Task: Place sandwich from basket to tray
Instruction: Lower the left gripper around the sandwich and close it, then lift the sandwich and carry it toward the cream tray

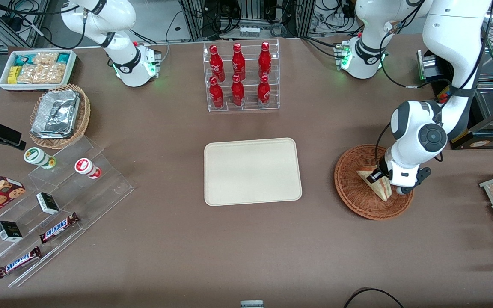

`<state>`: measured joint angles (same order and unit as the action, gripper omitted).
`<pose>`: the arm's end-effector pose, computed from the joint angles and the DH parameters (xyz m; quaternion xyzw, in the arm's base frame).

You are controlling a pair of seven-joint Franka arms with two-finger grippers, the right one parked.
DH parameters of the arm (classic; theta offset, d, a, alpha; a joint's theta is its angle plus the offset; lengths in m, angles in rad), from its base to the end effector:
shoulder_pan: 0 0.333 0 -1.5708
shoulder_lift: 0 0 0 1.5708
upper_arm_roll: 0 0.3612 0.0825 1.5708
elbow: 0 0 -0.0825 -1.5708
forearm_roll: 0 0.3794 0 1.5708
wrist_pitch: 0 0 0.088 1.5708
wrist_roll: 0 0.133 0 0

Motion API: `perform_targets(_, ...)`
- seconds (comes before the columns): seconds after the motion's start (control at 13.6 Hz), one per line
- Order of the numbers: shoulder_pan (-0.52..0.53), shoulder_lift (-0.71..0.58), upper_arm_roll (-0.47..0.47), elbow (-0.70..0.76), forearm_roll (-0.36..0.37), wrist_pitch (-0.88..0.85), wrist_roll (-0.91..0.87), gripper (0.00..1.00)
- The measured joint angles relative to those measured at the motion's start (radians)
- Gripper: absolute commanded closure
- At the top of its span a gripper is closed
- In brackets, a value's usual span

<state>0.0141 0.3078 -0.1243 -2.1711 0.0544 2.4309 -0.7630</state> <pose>0.5650 -0.0606 0.2681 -0.9527 -0.3029 0.0210 0.0081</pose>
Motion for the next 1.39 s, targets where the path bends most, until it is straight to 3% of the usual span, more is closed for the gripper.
perform_targets(0.37, 0.000, -0.034, 0.000, 0.030, 0.002, -0.112, 0.096, 1.00)
perform_targets(0.66, -0.013, -0.064, -0.016, 0.140, 0.013, -0.278, 0.142, 1.00)
perform_targets(1.39, -0.201, 0.031, -0.053, 0.358, 0.015, -0.375, 0.145, 1.00)
